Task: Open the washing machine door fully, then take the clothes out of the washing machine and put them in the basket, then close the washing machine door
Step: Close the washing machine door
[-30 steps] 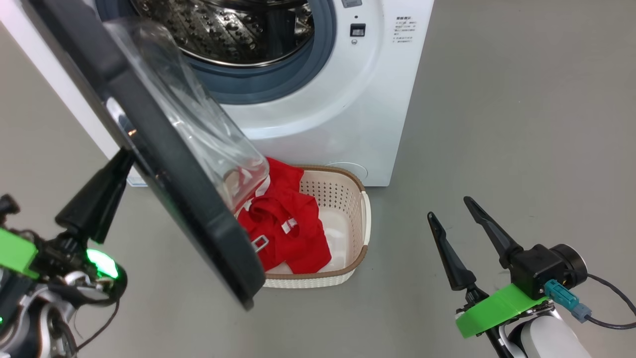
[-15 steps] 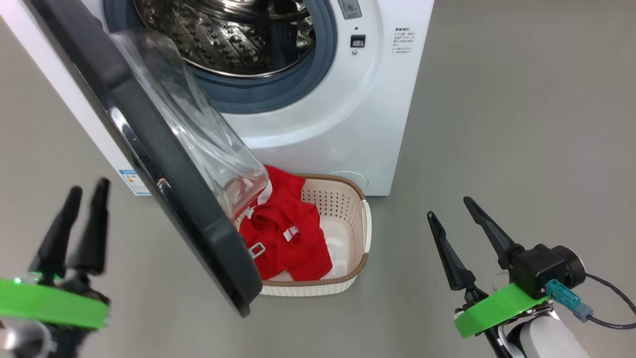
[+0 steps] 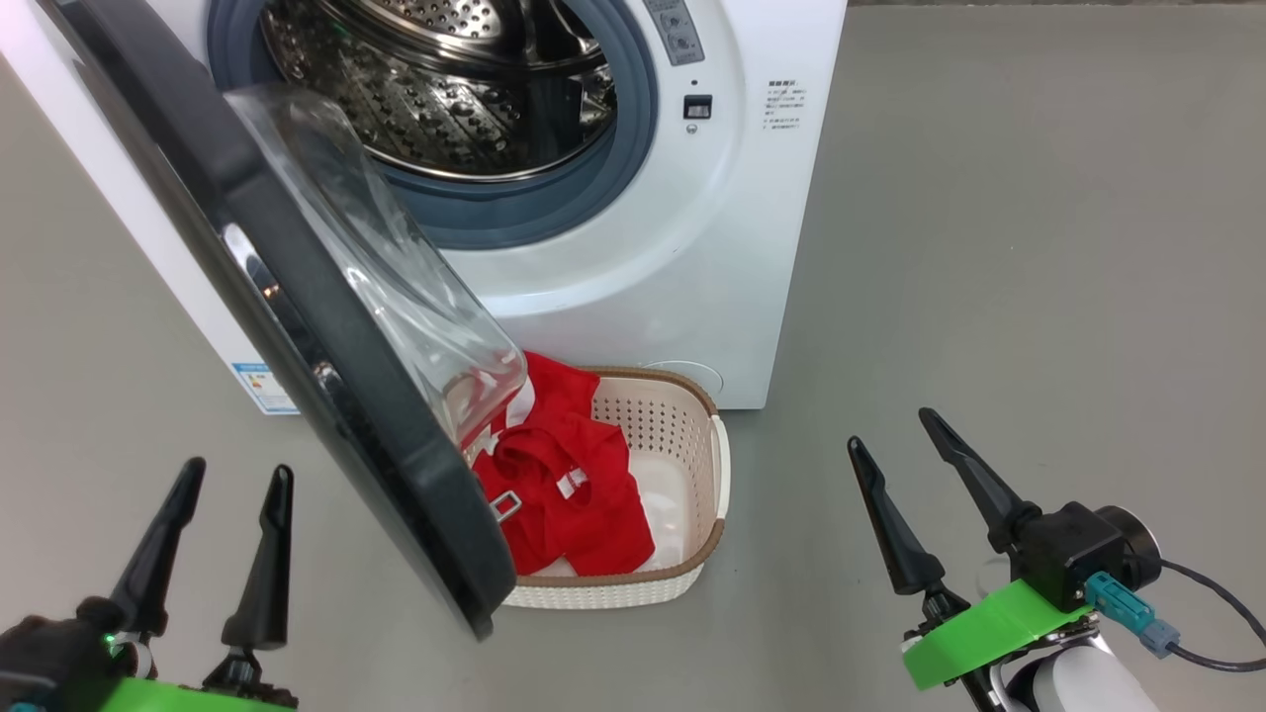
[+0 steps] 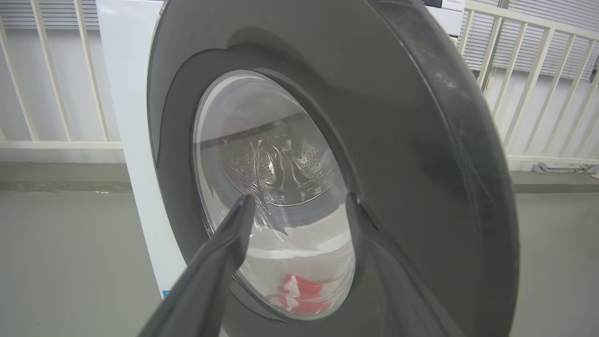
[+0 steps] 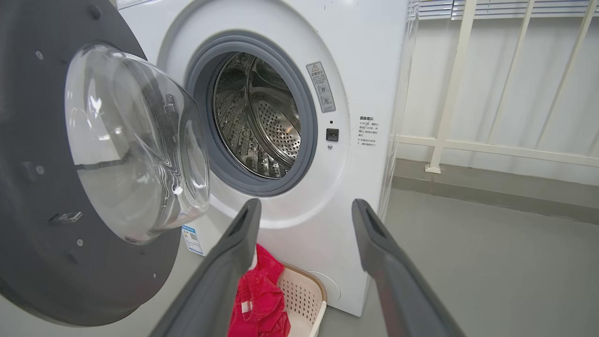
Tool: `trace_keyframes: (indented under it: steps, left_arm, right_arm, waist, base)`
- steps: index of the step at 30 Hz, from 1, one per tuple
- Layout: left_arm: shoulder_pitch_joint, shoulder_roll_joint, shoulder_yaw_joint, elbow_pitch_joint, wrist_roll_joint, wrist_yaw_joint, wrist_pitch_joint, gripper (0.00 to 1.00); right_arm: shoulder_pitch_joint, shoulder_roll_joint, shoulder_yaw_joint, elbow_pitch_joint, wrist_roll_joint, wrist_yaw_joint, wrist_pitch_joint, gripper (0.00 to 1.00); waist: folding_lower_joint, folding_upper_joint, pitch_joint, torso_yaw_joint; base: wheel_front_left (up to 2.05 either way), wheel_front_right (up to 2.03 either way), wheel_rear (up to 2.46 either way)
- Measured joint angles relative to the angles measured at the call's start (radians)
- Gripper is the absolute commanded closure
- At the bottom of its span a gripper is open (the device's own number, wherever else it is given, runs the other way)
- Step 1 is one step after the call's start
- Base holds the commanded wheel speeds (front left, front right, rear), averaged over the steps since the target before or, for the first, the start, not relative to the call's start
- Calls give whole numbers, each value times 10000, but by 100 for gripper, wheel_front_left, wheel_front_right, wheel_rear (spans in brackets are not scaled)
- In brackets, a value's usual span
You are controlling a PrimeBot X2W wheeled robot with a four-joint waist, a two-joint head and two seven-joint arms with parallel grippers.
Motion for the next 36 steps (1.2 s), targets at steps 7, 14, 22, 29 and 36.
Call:
trace_keyframes:
  steps: [7,14,22,29,36]
  left_arm:
    - [453,-593,393,-382,1638,2,-4,0]
    - [837,-1329,504,-545,2351,2,-29,0]
    - [995,-1707,527,-535,2633,0,-29,0]
    - [999,-1864,529,-483,2819,0,-29,0]
    - [1001,-1868,522,-464,3049,0,-29,0]
  right_arm:
    - [77,2,-21,-36,0,0,0,0]
    - [96,6,-75,-48,0,0,0,0]
    - [96,25,-107,-59,0,0,0,0]
    - [96,27,-111,-59,0,0,0,0]
    - [97,27,-107,-29,0,0,0,0]
  waist:
    - [0,0,-29,-37]
    - [0,0,4,-17]
    - [0,0,2,44]
    - [0,0,22,57]
    - [0,0,-55,109]
  base:
    - [0,0,0]
    - [0,0,0]
    - [0,0,0]
    - [0,0,0]
    - [0,0,0]
